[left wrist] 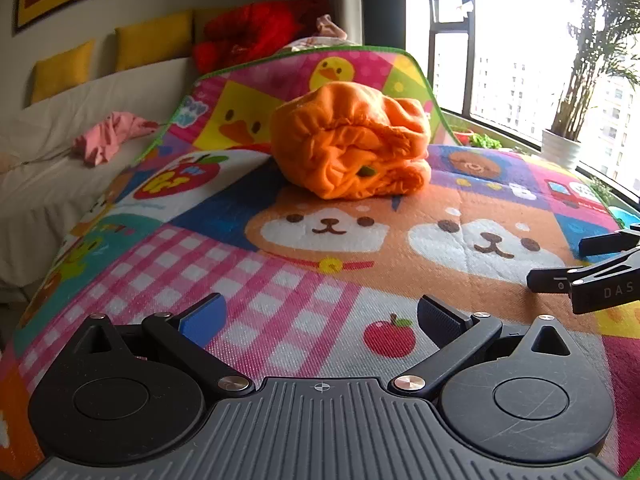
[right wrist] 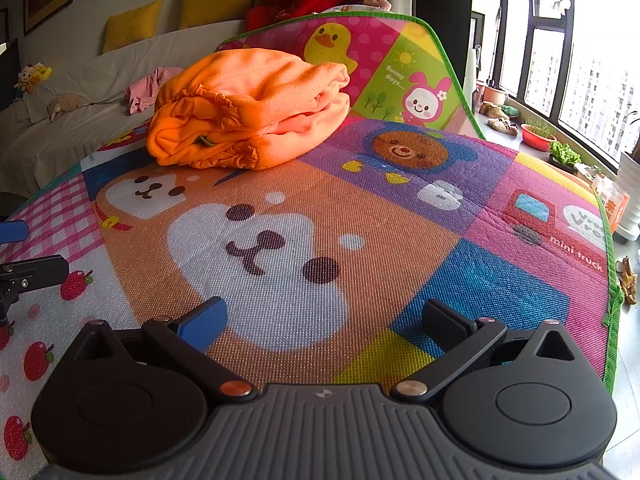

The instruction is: Fold clothes

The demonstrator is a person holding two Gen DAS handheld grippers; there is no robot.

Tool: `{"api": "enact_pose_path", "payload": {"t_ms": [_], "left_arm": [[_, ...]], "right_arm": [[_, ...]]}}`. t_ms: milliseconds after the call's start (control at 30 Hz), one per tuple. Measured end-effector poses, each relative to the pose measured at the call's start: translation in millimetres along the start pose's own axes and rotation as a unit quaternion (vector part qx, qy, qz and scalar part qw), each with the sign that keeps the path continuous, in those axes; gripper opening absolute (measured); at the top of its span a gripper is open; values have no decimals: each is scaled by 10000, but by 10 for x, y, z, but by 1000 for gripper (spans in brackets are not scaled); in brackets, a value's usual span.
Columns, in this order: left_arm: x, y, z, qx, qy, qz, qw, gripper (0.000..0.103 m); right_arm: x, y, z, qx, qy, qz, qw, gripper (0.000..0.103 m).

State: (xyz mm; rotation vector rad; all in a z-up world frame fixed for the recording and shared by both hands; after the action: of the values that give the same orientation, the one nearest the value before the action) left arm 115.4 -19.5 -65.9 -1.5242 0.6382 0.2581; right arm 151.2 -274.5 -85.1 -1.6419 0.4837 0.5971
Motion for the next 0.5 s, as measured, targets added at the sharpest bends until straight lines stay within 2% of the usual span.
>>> {"api": "enact_pose_path", "payload": {"t_ms": [500], "left_arm": [[-9, -7, -4, 19, 55, -42, 10000, 103]], "right_arm": [[-4, 0, -1, -1, 1, 0, 10000, 103]]}}
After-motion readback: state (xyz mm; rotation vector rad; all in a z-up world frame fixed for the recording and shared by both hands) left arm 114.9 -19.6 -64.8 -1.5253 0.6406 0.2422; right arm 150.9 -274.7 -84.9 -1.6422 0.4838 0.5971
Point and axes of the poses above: each gripper's, at about its wrist camera, not at the fingertips, and x roughly the way its jaws point, z to its left, y to its underside, the point moved 7 cm from there along x, roughly the way its jaws point, and after that the axes turned 10 degrees about y, right-handed, at the moved point
